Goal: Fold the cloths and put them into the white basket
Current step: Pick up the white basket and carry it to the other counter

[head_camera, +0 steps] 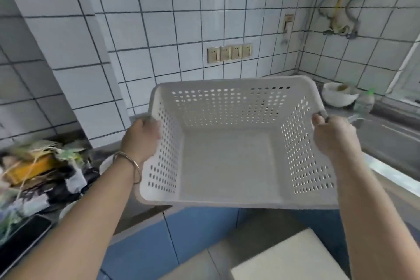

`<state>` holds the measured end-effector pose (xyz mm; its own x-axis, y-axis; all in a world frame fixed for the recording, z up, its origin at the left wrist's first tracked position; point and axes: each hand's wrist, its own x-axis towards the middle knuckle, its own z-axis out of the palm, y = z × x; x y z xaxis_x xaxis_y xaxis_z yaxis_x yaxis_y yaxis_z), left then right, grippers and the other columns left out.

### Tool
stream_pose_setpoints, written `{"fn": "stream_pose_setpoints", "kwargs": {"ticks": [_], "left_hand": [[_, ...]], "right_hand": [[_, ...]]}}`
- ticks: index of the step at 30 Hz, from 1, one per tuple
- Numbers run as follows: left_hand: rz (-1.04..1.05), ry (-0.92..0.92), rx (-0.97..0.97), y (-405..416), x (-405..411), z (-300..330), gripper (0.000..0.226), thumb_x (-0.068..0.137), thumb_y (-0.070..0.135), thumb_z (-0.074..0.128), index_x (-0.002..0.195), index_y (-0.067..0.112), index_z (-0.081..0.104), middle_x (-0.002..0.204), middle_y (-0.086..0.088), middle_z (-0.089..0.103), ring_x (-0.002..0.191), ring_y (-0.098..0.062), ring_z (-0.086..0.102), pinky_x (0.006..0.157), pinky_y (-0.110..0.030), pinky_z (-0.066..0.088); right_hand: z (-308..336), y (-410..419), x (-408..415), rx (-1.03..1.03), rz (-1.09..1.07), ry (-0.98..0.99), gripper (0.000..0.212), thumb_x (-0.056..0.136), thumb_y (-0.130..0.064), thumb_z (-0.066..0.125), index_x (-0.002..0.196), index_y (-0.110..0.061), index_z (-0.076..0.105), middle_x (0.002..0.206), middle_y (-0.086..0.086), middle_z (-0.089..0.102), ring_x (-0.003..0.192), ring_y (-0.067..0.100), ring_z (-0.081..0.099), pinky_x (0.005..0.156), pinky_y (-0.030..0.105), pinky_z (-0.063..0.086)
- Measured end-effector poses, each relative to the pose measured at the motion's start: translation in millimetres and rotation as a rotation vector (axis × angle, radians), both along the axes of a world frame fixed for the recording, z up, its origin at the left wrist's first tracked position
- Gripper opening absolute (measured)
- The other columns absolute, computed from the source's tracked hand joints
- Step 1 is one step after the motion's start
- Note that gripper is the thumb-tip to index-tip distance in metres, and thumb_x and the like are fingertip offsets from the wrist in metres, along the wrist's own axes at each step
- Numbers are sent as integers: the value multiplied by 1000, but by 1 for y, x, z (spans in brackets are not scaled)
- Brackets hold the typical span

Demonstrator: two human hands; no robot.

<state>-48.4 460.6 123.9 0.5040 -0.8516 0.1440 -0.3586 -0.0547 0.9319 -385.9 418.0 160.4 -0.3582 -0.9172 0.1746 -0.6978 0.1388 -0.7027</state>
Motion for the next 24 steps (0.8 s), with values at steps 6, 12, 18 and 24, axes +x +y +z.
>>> {"fn": "stream_pose_setpoints", "kwargs": {"ticks": [6,12,18,24], "left_hand": [[174,-99,111,-75,59,-16,29,95,35,43,79,12,48,61,0,50,53,-20,46,51,-25,35],[309,-62,167,-142,102,-39,20,96,27,40,91,10,51,71,2,55,54,-15,48,48,-23,33],[359,-31,233,-201,150,-66,22,94,26,40,79,12,49,72,-1,56,55,-19,47,52,-25,36],[325,-47,303,-272,202,-87,24,93,24,39,82,8,53,74,-4,58,58,-21,48,55,-28,36]], "right_hand": [[-23,-126,73,94,92,13,43,96,-30,37,112,3,60,111,27,62,103,39,56,87,40,44],[-51,-230,141,133,179,61,36,92,-27,42,100,1,63,91,22,61,80,30,46,71,32,36],[-72,-306,192,170,216,95,32,90,-29,42,96,-5,63,88,17,60,77,30,49,69,31,36],[-85,-385,245,250,224,115,33,89,-30,45,101,-6,63,81,12,57,73,29,50,66,29,37]]}}
